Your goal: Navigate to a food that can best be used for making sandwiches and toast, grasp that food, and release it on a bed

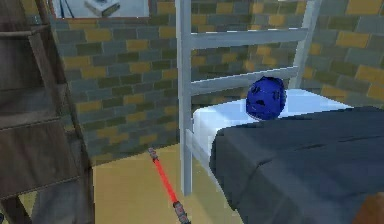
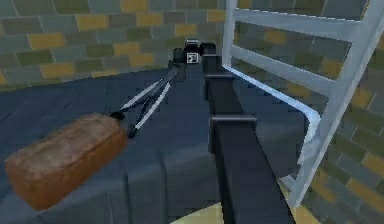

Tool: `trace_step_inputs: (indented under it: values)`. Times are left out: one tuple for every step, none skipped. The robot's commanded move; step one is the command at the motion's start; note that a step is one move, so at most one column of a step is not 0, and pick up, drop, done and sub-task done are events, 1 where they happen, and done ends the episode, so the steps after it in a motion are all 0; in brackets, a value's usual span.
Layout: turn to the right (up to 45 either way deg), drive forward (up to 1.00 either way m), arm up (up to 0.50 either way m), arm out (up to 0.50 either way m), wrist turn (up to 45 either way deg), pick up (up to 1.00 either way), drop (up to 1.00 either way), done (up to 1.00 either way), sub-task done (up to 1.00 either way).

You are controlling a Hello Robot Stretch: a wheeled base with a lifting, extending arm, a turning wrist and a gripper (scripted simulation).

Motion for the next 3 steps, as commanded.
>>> trace_step_inputs:
  values:
    - [0.0,0.00,0.00,0.00,39.0,0.00,0.00,0.00,0.00]
    - [0.0,0.00,0.00,0.00,0.0,0.00,1.00,0.00,0.00]
    - [0.0,0.00,0.00,-0.10,0.0,0.00,0.00,0.00,0.00]
